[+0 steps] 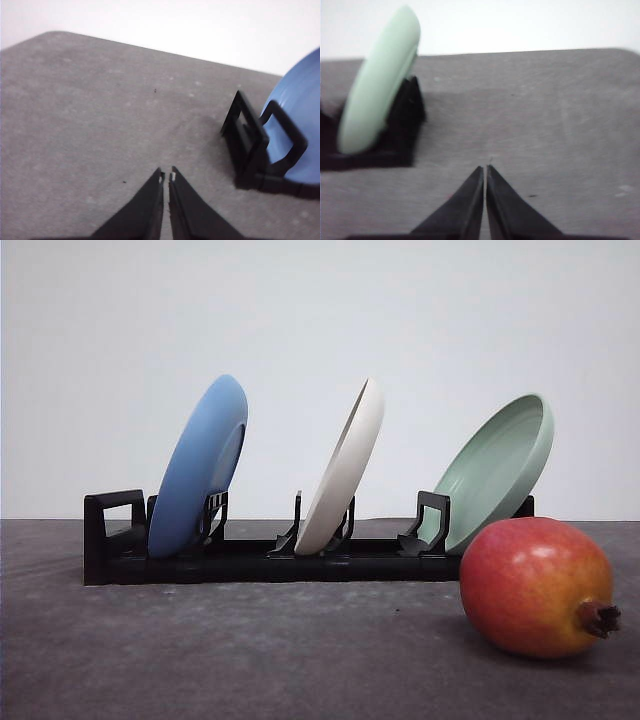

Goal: Place pomegranate in white plate

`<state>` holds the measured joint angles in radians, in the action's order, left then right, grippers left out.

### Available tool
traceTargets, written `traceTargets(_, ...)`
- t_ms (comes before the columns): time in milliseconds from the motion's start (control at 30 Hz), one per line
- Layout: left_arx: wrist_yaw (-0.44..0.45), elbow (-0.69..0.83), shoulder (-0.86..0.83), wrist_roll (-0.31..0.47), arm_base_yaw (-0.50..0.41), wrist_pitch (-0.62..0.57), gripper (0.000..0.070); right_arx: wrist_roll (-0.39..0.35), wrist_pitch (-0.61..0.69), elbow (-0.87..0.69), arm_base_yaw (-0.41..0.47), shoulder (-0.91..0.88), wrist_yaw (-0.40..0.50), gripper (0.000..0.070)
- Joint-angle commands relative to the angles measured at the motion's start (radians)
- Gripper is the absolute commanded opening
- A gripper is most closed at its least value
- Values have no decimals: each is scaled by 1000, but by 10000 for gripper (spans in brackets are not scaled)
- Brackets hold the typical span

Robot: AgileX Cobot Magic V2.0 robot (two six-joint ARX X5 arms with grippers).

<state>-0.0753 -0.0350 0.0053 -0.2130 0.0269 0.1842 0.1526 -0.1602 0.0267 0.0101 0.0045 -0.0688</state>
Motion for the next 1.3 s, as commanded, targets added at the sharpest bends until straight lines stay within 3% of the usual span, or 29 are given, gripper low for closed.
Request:
traceTargets(0, 13, -52, 3, -74, 2, -16, 4, 159, 17, 56, -2, 1, -14, 2)
traceTargets(167, 26, -212, 69, -99, 7, 39, 4, 222, -22, 244, -1, 77, -9, 2)
traceTargets(367, 184, -464, 242, -79, 13, 115, 4, 151, -165, 554, -1, 272, -100, 2)
traceTargets(500, 375, -633, 375, -28, 14, 222, 4, 83, -332, 748, -1, 406, -222, 2)
traceTargets(600, 543, -741, 464, 33, 14, 319, 3, 17, -432, 864, -1, 496, -364, 2)
traceTargets(733, 769, -825, 542, 112, 14, 403, 3, -42, -506, 956, -1, 587, -568, 2)
traceTargets(867, 939, -839, 573, 175, 14, 398, 2, -52, -513, 978, -2, 630, -700, 2)
traceTargets(1167, 939, -839, 576, 214, 43, 399, 12, -62, -514, 978, -1, 641, -696, 5)
traceTargets(1233, 935, -839, 578, 227, 53, 399, 83, -61, -514, 978, -1, 641, -682, 37)
traceTargets(1267, 931, -839, 581, 228, 59, 399, 129, -61, -514, 978, -1, 641, -682, 87)
